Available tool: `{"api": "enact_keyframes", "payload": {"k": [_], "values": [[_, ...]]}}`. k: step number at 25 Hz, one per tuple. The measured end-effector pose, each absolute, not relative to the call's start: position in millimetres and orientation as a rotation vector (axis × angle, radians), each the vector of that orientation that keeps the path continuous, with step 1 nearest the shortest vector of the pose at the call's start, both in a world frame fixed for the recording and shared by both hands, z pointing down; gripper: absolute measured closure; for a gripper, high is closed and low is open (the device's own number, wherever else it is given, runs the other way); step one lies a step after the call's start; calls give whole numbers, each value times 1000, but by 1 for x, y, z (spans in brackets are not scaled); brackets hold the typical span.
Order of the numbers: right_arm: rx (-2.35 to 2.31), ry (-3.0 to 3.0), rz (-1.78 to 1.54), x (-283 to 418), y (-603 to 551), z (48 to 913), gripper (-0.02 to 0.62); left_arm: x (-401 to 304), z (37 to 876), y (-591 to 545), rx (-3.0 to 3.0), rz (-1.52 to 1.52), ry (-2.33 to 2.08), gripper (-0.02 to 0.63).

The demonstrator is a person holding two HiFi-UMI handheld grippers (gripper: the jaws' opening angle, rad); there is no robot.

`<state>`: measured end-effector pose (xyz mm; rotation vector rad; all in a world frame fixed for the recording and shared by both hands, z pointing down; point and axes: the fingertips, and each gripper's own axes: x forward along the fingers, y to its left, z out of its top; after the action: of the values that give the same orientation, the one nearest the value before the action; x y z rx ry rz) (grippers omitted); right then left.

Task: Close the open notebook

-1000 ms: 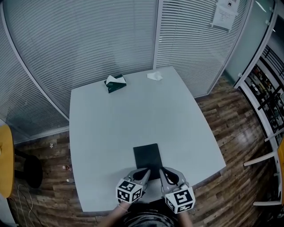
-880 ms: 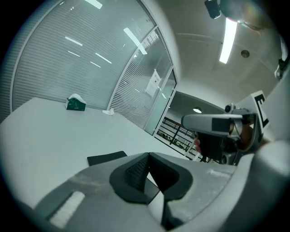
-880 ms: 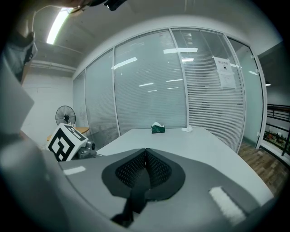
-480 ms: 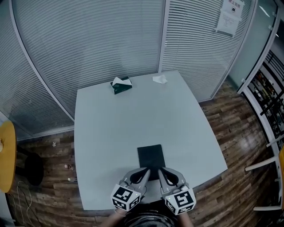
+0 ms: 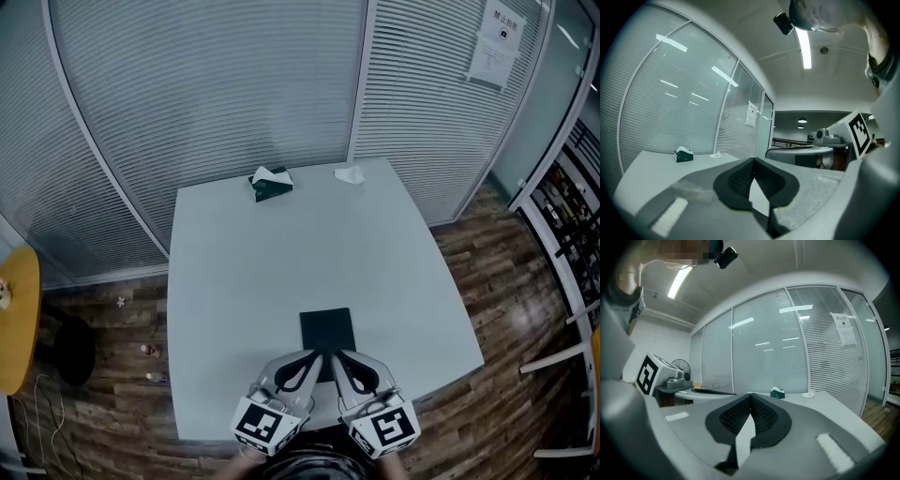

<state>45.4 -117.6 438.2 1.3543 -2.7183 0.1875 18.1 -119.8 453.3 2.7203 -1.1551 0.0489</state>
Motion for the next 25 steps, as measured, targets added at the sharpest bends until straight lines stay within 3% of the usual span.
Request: {"api": "enact_keyframes", "payload": {"k": [25], "values": [[1308,-2765,144,24,-106,423,595,0,424,-106,2693,33,-1249,603]]}}
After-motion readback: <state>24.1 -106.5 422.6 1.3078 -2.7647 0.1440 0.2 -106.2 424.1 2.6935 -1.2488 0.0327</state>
